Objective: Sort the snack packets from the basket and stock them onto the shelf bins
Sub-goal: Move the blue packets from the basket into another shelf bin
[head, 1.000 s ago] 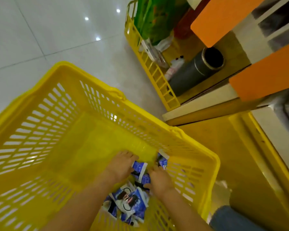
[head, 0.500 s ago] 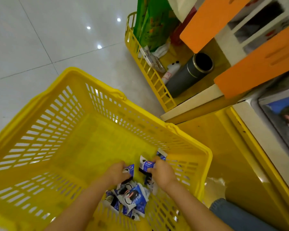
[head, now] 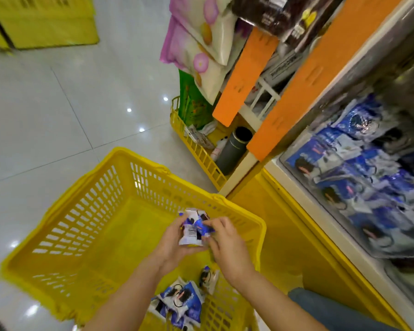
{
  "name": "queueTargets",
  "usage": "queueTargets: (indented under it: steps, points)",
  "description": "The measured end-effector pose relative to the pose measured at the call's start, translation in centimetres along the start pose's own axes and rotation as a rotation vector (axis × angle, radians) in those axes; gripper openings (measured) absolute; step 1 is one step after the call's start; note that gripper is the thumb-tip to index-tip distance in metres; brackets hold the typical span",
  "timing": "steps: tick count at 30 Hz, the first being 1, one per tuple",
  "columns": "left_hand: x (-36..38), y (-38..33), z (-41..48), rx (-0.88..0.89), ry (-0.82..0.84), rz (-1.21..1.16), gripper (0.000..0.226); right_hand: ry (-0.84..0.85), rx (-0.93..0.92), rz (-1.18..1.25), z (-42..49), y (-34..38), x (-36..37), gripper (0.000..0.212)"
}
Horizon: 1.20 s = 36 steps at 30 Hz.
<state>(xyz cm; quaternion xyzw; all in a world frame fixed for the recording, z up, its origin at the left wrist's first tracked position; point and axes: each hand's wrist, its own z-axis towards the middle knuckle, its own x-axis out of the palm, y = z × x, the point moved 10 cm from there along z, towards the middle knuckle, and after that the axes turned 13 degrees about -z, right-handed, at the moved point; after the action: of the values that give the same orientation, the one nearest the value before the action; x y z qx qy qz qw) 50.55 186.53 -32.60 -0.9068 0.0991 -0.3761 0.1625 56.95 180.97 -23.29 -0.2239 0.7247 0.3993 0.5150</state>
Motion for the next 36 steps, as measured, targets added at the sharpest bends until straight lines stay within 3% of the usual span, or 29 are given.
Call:
queueTargets:
  steps: [4,7,10,12,17,23,29,31,36]
  points:
    - [3.6,-1.4,-2.5,0.131,0.088,0.085,0.036,-0.103,-0.071,0.141,-2.0,1.7,-3.6,0.027]
    - [5.9,-2.3,-4.2,0.23,0.142,0.163,0.041,-0.234,0.114,0.332,-2.5,-0.1,-6.8,0.032]
    - [9.5,-3.1,-6.1,0.297,0.239,0.301,0.045,-0.102,0.321,0.594,-2.6,-1.7,-7.7,0.043]
    - [11.8,-3.5,-7.3,0.318,0.293,0.364,0.047,-0.024,0.36,0.672,-3.1,-2.1,-9.0,0.04]
    - [17.0,-4.2,-9.1,0.355,0.416,0.477,0.043,-0.081,0.269,0.463,-4.2,-3.3,-16.0,0.022]
    - [21.2,-5.7,-9.0,0.387,0.398,0.421,0.017,-0.329,0.365,0.627,-5.1,-8.5,-25.5,0.037]
    - [23.5,-7.8,-8.7,0.508,0.392,0.503,0.015,-0.583,0.584,0.401,-2.4,-15.5,-31.6,0.062]
    - [24.0,-8.3,-8.6,0.53,0.404,0.533,0.014,-0.582,0.668,0.414,-0.7,-17.5,-31.3,0.069]
    - [24.3,-9.1,-7.8,0.533,0.423,0.557,0.018,-0.422,0.672,0.335,3.2,-19.3,-29.6,0.059]
